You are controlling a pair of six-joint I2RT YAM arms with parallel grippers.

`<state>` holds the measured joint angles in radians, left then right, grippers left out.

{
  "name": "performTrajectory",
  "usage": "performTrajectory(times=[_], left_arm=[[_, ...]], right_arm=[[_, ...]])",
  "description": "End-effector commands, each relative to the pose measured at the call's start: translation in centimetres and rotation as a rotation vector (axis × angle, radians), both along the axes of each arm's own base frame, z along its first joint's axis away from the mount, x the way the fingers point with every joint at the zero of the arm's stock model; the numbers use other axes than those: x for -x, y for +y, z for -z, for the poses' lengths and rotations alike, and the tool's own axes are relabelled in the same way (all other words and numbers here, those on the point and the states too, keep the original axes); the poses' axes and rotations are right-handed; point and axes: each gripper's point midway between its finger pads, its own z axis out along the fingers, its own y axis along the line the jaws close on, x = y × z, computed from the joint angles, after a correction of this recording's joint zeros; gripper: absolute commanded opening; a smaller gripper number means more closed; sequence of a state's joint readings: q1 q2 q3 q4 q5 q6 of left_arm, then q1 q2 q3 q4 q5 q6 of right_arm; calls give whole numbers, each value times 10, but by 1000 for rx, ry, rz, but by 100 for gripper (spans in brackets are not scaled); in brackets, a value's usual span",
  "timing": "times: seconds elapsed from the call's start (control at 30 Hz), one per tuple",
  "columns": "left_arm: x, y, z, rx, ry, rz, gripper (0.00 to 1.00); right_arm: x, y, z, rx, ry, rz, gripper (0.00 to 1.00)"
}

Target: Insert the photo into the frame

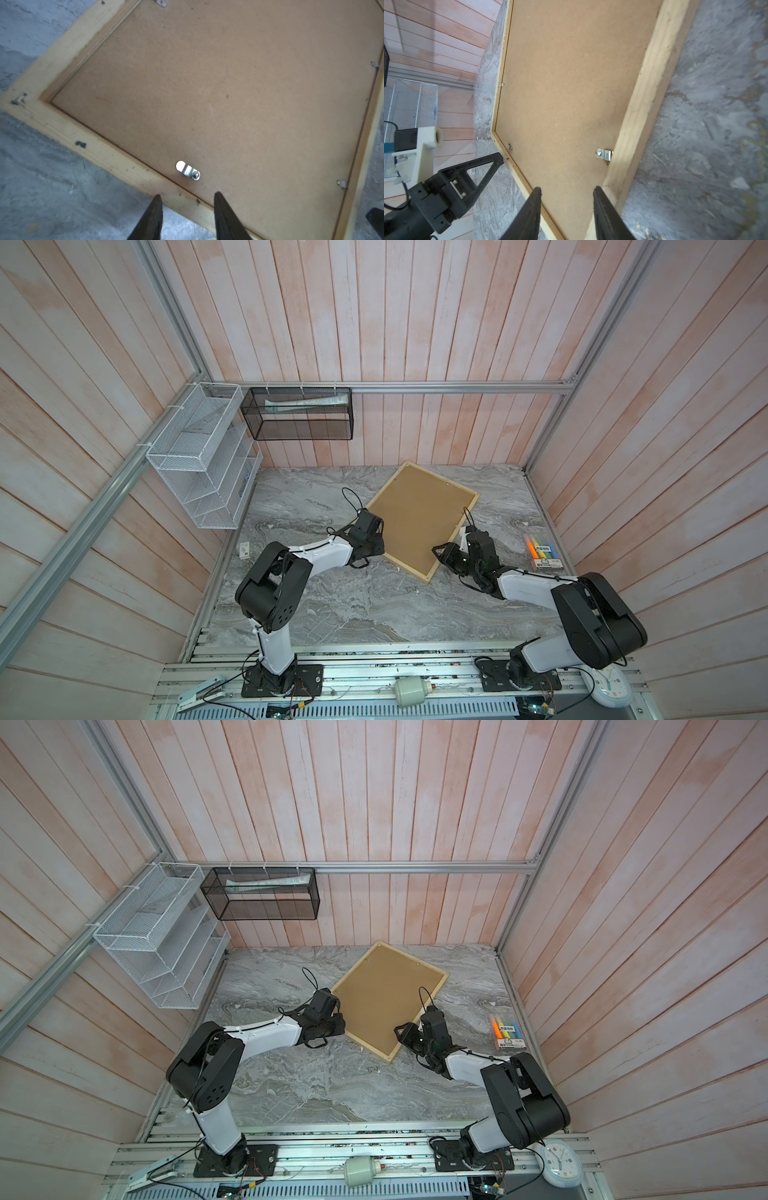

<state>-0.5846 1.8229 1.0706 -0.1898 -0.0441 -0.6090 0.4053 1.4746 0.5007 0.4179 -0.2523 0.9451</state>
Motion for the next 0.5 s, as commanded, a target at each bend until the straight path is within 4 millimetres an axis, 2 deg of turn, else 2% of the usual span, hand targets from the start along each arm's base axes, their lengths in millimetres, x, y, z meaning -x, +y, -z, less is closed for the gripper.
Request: performTrajectory(times=[0.0, 0.2, 0.33, 0.47], left_arm=[[6, 2, 21, -40, 61, 23, 43], [10, 4, 18, -37, 62, 18, 43], [12, 2, 14, -16, 58, 18, 43], [14, 0, 12, -6, 59, 18, 43]], right_arm=[[-1, 3, -2, 23, -7, -22, 43], [-11, 15, -19, 70, -75, -122, 43], [-19, 37, -27, 91, -100, -278, 44], [-17, 61, -21, 57, -98, -446, 44]])
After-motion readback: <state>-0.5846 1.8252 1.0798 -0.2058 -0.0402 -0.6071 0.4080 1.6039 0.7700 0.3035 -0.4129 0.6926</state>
